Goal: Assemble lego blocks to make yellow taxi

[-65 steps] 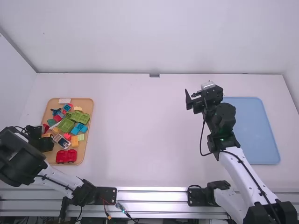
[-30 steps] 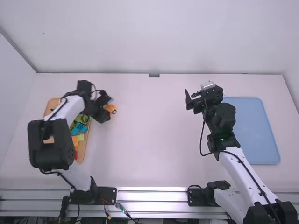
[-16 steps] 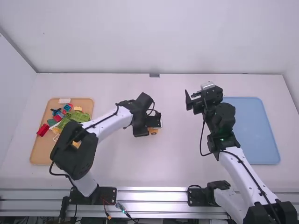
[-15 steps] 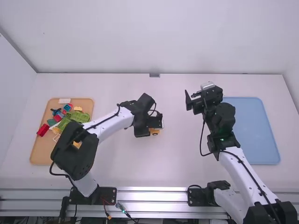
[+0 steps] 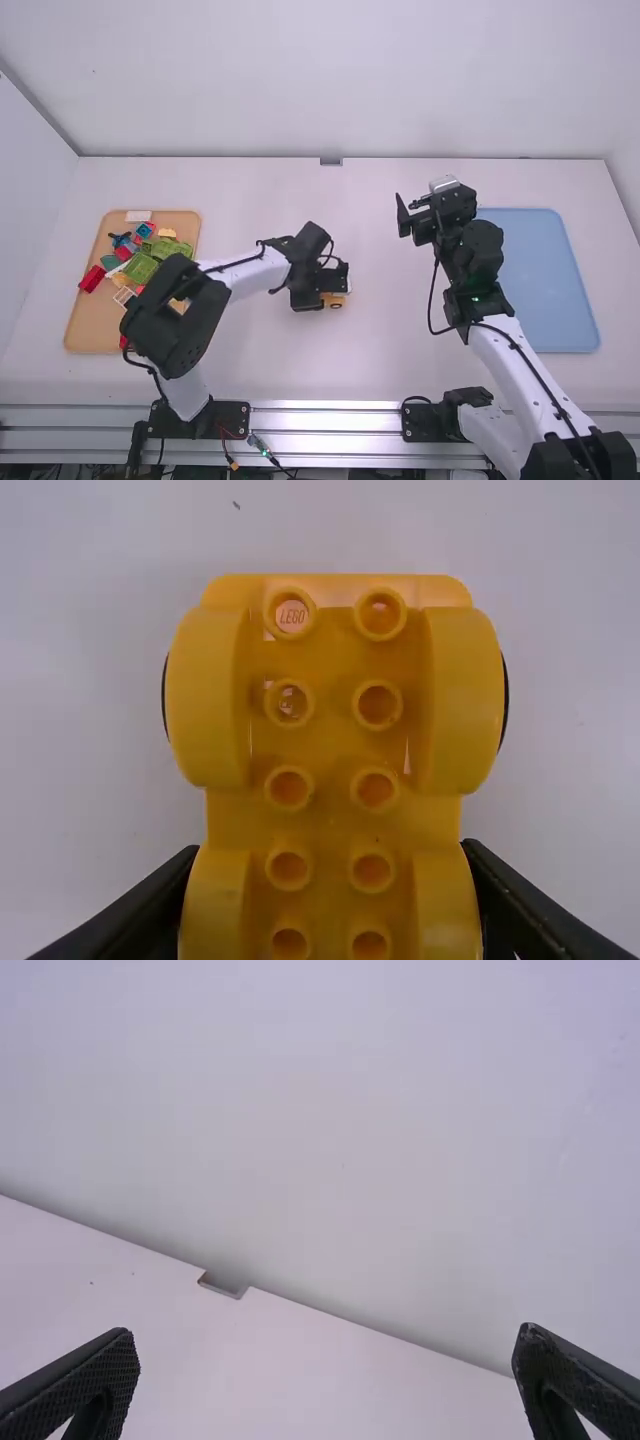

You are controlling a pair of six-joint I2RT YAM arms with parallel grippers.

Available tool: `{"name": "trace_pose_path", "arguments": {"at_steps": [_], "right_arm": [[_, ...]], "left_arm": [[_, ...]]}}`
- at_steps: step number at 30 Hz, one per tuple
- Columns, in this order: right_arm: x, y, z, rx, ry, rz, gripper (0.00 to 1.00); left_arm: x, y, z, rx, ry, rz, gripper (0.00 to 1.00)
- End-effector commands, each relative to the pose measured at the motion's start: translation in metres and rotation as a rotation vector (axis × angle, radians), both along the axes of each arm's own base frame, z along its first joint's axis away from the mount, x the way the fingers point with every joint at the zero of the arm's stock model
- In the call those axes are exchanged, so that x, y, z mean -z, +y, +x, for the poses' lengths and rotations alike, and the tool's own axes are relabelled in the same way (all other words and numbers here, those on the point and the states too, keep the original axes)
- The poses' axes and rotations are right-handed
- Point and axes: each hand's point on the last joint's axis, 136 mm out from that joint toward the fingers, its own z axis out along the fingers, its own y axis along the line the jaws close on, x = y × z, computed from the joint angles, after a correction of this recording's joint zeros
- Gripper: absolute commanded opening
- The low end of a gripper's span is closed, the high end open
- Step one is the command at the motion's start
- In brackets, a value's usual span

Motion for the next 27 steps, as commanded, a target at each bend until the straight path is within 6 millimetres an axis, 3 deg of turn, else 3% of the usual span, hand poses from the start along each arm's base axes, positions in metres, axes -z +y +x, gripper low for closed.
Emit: {"name": "trace_pose_path", "arguments": {"at_steps": [1, 3, 6, 8, 9, 13, 16, 22, 27], "right_arm": [[-0.02, 0.002, 0.003, -0.003, -0.042, 0.007, 0.99], [-0.02, 0.002, 0.003, -0.004, -0.043, 0.008, 0.99], [-0.02, 0.002, 0.003, -0.004, -0.043, 0.007, 0.99], [-0.02, 0.002, 0.003, -0.004, -0.043, 0.007, 0.99], [-0.02, 0.002, 0.003, -0.005, -0.042, 0.008, 0.99], [-0.02, 0.002, 0.003, -0.004, -0.042, 0.007, 0.99], [-0.02, 0.002, 0.003, -0.004, -0.043, 0.007, 0.99], [-0.021, 0.002, 0.003, -0.003, -0.047, 0.007, 0.99], [-0.02, 0.002, 0.003, -0.003, -0.042, 0.007, 0.99]], "left_arm": [[0.01, 0.001, -0.01, -0.015, 0.04, -0.023, 0.51], [0.013, 0.002, -0.009, -0.052, 0.035, -0.018, 0.59], [0.013, 0.005, -0.01, -0.058, 0.041, -0.014, 0.82], [0.014, 0.004, -0.011, -0.054, 0.042, -0.013, 0.88], [0.013, 0.003, -0.01, -0.054, 0.041, -0.013, 0.99], [0.007, 0.006, -0.012, -0.058, 0.064, 0.012, 0.99], [-0.009, 0.016, -0.004, -0.147, 0.081, 0.072, 0.99], [-0.042, 0.021, 0.003, -0.146, 0.089, 0.13, 0.99], [-0.061, 0.049, 0.021, -0.203, 0.032, 0.257, 0.99]]}}
